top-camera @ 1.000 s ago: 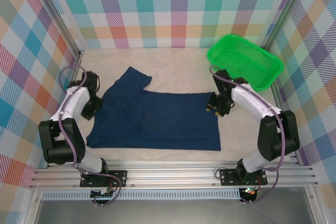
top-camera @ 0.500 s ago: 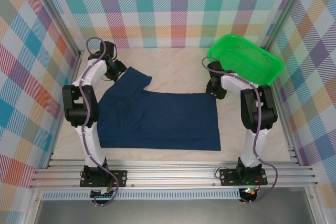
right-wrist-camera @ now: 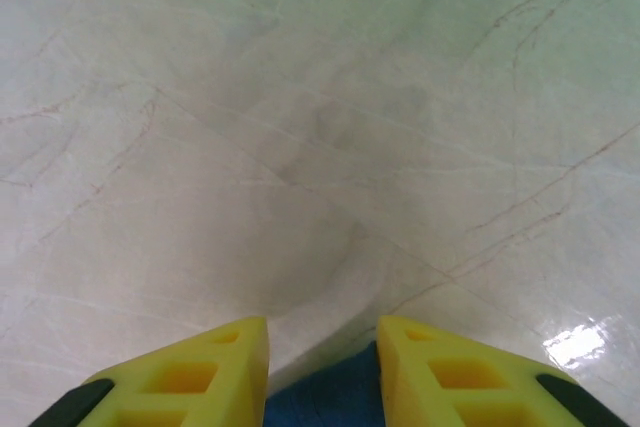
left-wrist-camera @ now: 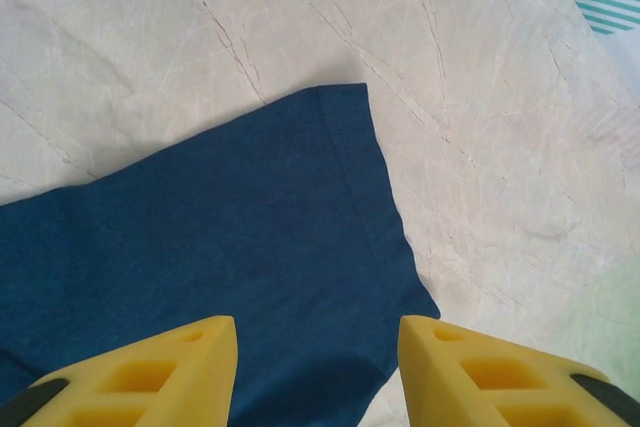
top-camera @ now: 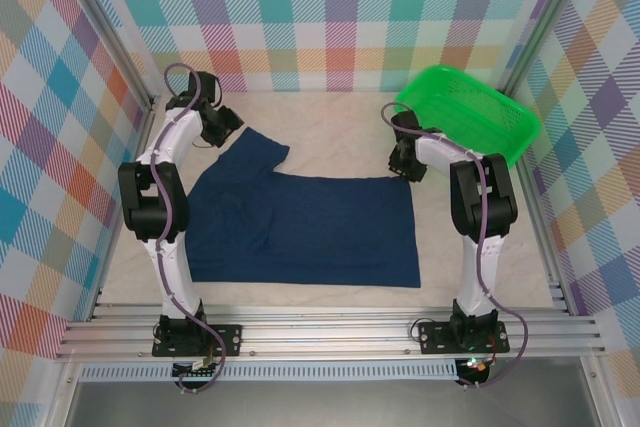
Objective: Fold and stack the t-shirts
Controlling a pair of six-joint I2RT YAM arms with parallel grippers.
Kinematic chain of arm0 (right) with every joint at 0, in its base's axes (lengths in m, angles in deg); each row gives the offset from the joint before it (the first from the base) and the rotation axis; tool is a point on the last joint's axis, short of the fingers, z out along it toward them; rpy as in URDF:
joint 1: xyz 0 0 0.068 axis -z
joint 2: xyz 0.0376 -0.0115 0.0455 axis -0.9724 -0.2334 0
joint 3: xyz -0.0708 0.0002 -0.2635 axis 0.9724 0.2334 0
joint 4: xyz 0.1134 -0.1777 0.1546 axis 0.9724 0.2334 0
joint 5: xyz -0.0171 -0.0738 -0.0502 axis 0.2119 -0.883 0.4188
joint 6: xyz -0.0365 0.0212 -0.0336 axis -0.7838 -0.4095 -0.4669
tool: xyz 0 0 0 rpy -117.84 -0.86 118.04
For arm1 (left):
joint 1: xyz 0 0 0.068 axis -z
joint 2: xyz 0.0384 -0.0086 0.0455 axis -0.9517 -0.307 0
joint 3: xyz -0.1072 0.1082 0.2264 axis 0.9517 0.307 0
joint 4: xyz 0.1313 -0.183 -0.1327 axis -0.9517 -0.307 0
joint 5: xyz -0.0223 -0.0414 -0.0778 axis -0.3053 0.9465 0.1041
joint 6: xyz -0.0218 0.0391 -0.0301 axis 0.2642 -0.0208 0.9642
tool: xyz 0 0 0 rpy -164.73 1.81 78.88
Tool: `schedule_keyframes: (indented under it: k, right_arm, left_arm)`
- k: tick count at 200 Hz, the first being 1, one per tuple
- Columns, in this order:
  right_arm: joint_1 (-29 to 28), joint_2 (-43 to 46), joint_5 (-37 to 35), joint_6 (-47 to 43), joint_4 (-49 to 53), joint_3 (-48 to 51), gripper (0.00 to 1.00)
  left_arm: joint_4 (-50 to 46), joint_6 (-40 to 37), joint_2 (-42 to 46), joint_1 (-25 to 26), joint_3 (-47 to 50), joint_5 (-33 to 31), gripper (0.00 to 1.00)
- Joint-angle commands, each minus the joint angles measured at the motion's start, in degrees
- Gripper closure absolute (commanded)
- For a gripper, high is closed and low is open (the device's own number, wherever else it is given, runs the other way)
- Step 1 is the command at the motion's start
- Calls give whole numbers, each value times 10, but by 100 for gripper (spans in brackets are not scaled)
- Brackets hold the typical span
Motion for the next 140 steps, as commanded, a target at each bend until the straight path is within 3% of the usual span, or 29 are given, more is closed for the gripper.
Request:
schedule_keyframes:
  k: [1, 25, 60, 103, 140]
  right_arm:
    - [4, -19, -1, 0, 36, -15, 68]
    - [6, -30, 4, 4, 64, -27, 74]
    - [6, -40, -9, 16, 107, -42, 74]
    - [6, -22, -13, 20, 100, -36, 100]
    - [6, -9, 0, 12, 90, -42, 100]
  left_arm:
    - [-16, -17, -15, 0, -31, 6, 54]
    - [-30, -21, -35, 0, -68, -4, 53]
    - [-49, -20, -76, 3, -128, -11, 52]
    - [-56, -11, -121, 10, -180, -36, 51]
    - [-20, -23, -159, 16, -216, -68, 51]
